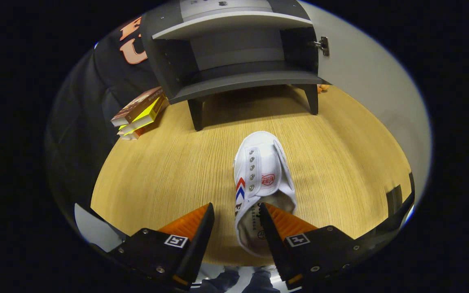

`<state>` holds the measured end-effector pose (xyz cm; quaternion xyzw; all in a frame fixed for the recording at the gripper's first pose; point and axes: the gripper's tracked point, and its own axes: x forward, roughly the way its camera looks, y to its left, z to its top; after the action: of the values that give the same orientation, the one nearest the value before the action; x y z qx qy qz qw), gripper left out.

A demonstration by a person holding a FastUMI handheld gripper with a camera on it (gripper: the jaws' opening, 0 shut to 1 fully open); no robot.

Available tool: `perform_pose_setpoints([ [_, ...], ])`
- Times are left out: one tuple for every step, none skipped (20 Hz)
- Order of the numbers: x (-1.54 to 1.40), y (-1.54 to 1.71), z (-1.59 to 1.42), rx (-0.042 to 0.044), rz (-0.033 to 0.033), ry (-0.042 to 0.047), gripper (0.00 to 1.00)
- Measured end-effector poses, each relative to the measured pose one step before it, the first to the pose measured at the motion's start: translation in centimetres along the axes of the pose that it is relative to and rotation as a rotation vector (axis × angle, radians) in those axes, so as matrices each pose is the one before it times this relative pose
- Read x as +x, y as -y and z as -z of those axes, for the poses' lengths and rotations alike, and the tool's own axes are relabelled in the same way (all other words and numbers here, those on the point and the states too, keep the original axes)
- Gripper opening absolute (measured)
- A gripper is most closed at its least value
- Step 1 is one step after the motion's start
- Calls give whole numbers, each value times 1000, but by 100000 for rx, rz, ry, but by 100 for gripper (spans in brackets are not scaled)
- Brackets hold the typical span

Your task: Open the shoe cabinet door, grab the shoes and put them into the shoe cabinet, then close the shoe cabinet door.

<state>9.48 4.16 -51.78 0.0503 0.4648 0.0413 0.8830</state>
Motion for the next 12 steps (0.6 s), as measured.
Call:
perform_pose_setpoints([
  [442,135,108,99,905,-911,69],
  [273,166,279,-548,472,-1260,60],
  [367,-168,100,-276,-615,-652,56],
  [364,-25,124,-169,-282,-1005,47],
  [241,13,153,441,23,-609,39],
  [151,70,-143,783,69,38,31],
  [93,-113,-51,968,-986,229,24],
  [59,-36,-46,538,-579,74,14],
  [-125,109,-28,62,732,5,9],
  [-126,53,-146,-524,691,-55,1],
  [-146,71,-129,100,725,286,0],
  [-346,212,-451,725,883,1053,0],
])
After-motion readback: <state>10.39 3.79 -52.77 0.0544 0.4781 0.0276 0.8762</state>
